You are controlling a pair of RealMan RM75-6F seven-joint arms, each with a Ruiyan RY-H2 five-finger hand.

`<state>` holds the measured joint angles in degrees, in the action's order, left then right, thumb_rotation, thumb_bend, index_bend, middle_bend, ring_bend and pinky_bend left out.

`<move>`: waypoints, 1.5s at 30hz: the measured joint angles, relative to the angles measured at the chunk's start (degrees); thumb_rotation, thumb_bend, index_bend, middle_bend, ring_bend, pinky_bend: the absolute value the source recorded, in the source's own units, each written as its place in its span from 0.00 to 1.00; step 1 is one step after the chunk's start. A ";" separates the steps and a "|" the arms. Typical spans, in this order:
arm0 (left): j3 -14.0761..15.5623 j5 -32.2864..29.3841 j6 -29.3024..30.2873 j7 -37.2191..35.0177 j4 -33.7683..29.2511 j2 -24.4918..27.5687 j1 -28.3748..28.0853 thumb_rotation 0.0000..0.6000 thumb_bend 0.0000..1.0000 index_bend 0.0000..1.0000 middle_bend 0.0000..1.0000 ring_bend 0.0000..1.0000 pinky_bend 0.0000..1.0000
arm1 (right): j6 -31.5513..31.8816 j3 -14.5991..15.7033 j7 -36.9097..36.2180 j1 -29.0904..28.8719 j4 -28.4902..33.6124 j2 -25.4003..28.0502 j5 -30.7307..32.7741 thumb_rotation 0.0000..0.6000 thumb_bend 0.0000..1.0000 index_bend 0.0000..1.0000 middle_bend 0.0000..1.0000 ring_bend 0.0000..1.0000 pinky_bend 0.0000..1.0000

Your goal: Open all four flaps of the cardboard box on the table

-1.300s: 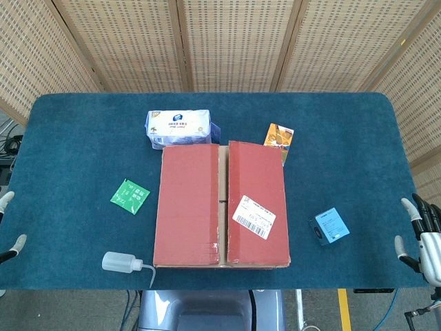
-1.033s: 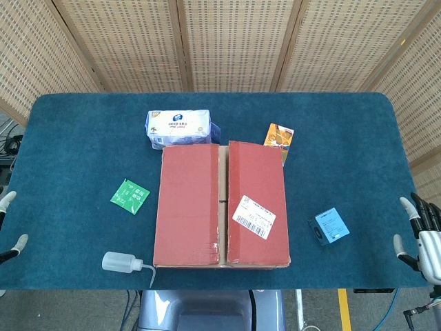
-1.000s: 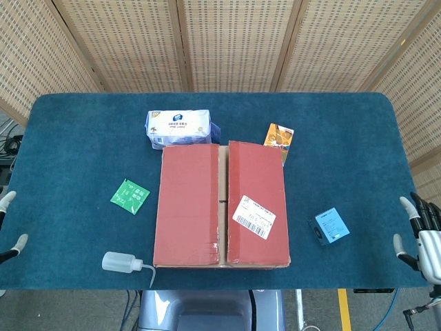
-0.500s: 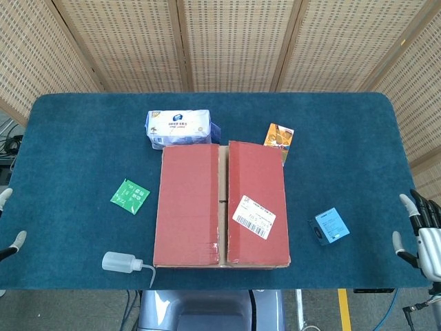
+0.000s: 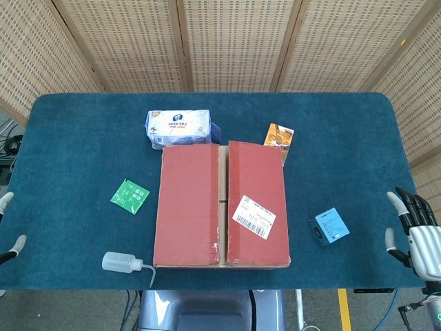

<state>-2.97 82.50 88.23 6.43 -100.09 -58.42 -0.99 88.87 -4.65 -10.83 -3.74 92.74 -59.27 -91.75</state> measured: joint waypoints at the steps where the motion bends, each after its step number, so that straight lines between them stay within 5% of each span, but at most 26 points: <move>1: 0.12 0.04 -0.15 -0.11 0.02 0.06 0.01 1.00 0.32 0.07 0.00 0.00 0.00 | 0.04 -0.02 -0.41 -0.34 0.24 0.33 -0.77 1.00 0.74 0.07 0.07 0.00 0.04; 9: 0.99 1.48 -1.13 -0.69 0.00 0.78 -0.26 1.00 0.32 0.07 0.00 0.00 0.00 | -1.41 -0.31 -4.02 -4.72 3.46 3.48 -6.93 1.00 0.88 0.15 0.13 0.00 0.04; 23: 0.96 1.72 -1.67 0.08 -0.52 1.58 -0.79 1.00 0.32 0.08 0.00 0.00 0.00 | -10.61 -2.63 -16.77 -19.56 13.95 10.31 -16.47 1.00 0.88 0.25 0.24 0.01 0.04; 36: 0.95 0.63 -4.32 3.74 -2.94 2.73 -2.27 1.00 0.32 0.07 0.00 0.00 0.00 | -22.24 -5.71 -16.82 -31.15 20.26 10.54 -15.93 1.00 0.88 0.27 0.26 0.01 0.04; 45: 0.98 -0.26 -5.54 5.37 -3.83 2.70 -3.00 1.00 0.32 0.08 0.00 0.00 0.00 | -29.07 -7.06 -10.47 -36.69 21.40 7.57 -13.41 1.00 0.88 0.28 0.29 0.01 0.04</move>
<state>-1.98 82.24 82.68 11.79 -103.92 -55.72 -3.99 59.80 -11.71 -21.30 -40.43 114.14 -51.70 -105.16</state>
